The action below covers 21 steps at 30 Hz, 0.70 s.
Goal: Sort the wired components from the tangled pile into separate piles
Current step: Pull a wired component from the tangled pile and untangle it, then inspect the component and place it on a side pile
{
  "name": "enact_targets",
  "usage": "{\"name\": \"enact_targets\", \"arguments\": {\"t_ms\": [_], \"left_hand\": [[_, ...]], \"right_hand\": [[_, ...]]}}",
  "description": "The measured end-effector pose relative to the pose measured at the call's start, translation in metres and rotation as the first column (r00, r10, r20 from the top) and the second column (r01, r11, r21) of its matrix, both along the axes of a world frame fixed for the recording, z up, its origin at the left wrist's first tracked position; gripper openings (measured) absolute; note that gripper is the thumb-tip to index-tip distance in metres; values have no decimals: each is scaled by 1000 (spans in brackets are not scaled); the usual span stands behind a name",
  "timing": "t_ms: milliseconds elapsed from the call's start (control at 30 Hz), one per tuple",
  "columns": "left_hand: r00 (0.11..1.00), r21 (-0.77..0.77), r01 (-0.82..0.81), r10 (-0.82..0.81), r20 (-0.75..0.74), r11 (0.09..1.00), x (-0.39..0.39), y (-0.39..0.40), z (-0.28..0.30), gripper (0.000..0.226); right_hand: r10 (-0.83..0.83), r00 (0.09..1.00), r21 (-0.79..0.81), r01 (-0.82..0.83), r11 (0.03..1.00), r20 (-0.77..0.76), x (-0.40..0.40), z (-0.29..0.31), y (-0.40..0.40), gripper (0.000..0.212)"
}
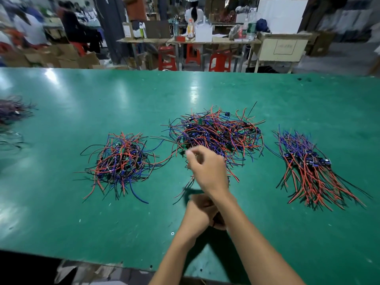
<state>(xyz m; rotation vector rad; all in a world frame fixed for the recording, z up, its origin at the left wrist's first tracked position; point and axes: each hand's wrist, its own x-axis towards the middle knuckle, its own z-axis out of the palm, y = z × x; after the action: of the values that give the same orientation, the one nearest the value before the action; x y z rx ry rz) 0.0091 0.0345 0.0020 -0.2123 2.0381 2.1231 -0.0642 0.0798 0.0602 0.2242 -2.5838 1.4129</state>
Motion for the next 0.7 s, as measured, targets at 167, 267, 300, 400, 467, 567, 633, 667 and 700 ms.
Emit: {"name": "enact_targets", "arguments": {"t_ms": [167, 267, 300, 400, 467, 567, 633, 667, 700], "left_hand": [[996, 164, -52, 64, -67, 985, 8, 2, -3, 7], [991, 51, 22, -15, -131, 998, 13, 2, -3, 7], [989, 1, 39, -38, -145, 999, 14, 1, -2, 8], [981, -52, 70, -78, -179, 996, 16, -2, 1, 6], [979, -54, 68, -77, -191, 996, 18, -1, 0, 6], [979, -53, -22, 10, -202, 998, 20, 1, 0, 8], [972, -61, -83, 67, -224, 995, 19, 1, -1, 8], [968, -67, -103, 85, -236, 992, 19, 0, -2, 9], [963, -79, -125, 102, -248, 989, 18, 0, -2, 11]], "right_hand": [[-453, 891, -111, 454, 884, 36, 35, -45, 84, 34], [-340, 912, 138, 315, 939, 229, 45, -57, 103, 57], [-296, 914, 173, 256, 951, 277, 44, -58, 103, 60], [-155, 885, -29, 187, 982, 438, 37, -50, 97, 51], [-72, 883, -289, 228, 930, 464, 32, -50, 96, 32], [-36, 919, -520, 254, 816, 392, 33, -50, 104, 11], [1, 930, -590, 232, 773, 367, 34, -50, 113, 13], [26, 929, -610, 221, 761, 369, 34, -51, 116, 17], [48, 929, -626, 207, 751, 366, 35, -51, 120, 19]]}}
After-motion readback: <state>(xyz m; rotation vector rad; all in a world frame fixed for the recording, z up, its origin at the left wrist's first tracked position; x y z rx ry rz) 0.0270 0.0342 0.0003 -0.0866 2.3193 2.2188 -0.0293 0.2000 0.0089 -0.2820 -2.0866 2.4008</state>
